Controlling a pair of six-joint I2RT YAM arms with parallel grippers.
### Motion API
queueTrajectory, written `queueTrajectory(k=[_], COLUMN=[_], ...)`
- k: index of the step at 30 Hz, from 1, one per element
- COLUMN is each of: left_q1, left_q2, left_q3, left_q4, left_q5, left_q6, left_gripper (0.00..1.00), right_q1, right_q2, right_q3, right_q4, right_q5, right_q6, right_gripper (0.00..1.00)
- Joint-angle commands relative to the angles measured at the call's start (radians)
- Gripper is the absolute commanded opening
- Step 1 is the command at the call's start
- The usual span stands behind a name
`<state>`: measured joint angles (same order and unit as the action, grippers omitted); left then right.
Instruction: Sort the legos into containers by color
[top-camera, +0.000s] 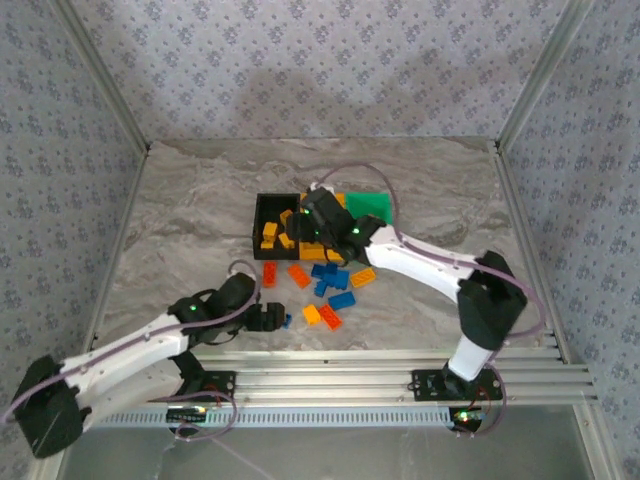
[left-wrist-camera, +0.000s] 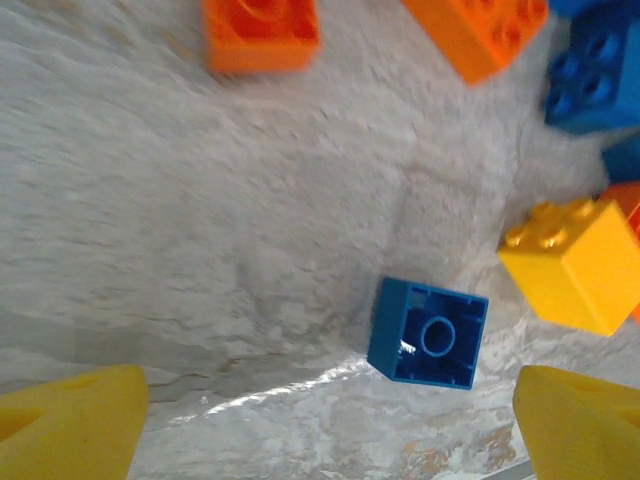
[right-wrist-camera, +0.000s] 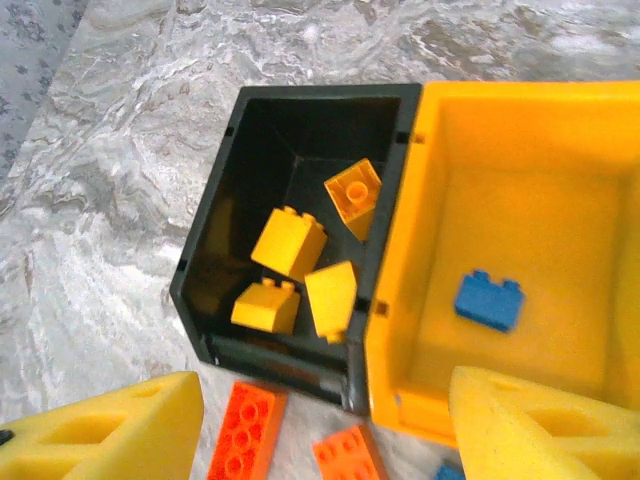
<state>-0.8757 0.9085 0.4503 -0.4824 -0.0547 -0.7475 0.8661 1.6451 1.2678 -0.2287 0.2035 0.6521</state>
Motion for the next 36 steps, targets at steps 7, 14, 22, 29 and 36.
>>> queueTrajectory(k=[7, 14, 22, 29, 36], left_q1=[-0.151, -0.187, -0.192, -0.192, -0.105], left_q2=[0.305, 0.445, 0.477, 0.469, 0.328], left_q3=[0.127, 0.165, 0.174, 0.188, 0.297], left_q4=[0.042, 0.064, 0.113, 0.083, -0.005], left_q5=[-0.106, -0.159, -0.216, -0.205, -0.198], left_q6=[0.036, 0.042, 0.081, 0.071, 0.129], left_gripper=[0.84, 0.73, 0.56, 0.34, 0.32], right_q1=[0.007, 0.005, 0.004, 0.005, 0.002], right_q2=[-0.276, -0.404, -0.46, -0.478, -0.504], right_q3=[-0.32, -0.413, -0.459, -0.482, -0.518], right_q4=[0.037, 0.028, 0.027, 0.03, 0.036], right_q5=[0.084, 0.119, 0.123, 0.123, 0.127], right_q6=[0.097, 0.113, 0.119, 0.123, 0.14], right_gripper=[0.68, 0.69, 0.7, 0.7, 0.7])
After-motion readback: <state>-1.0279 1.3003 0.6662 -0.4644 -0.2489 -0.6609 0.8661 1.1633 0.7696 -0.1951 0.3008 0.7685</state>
